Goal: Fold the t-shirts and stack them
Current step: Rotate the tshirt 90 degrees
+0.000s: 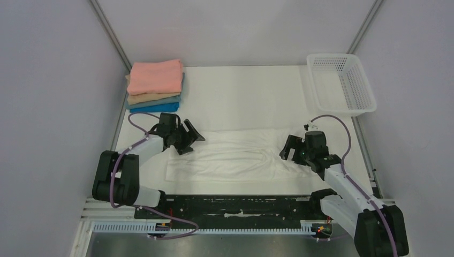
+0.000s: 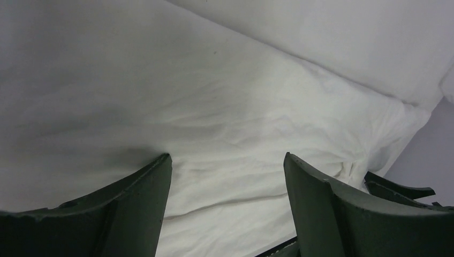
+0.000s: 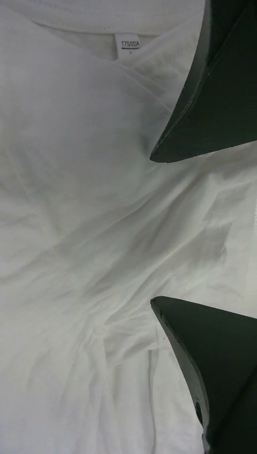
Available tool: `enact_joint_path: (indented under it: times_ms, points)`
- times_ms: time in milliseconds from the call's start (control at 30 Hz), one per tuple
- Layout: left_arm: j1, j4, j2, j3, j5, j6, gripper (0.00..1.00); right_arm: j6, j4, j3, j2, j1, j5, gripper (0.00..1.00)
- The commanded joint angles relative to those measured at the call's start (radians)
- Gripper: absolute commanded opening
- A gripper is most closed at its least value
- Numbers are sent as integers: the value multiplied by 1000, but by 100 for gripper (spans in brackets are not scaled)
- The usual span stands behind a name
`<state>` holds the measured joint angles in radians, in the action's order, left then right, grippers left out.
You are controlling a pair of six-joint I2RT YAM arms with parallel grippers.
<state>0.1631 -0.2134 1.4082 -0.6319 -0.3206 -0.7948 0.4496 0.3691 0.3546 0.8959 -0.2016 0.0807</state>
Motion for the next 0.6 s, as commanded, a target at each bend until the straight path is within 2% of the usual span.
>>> enact_joint_path:
  times_ms: [0,100,300,433,567]
  points:
    - [3,49,2,1,31,23,83,47,-229,-17,114,-5,-71,98]
    - [5,22,-38,38,68,1,83,38,-351,43,267,-5,-75,98]
    - [23,-35,-147,123,96,-77,84,-19,-539,322,617,-5,-95,98]
    - [127,0,-249,228,107,-205,84,-68,-542,627,909,-6,-4,98]
    - [286,119,-352,368,129,-440,85,-83,-530,1002,1203,-18,136,98]
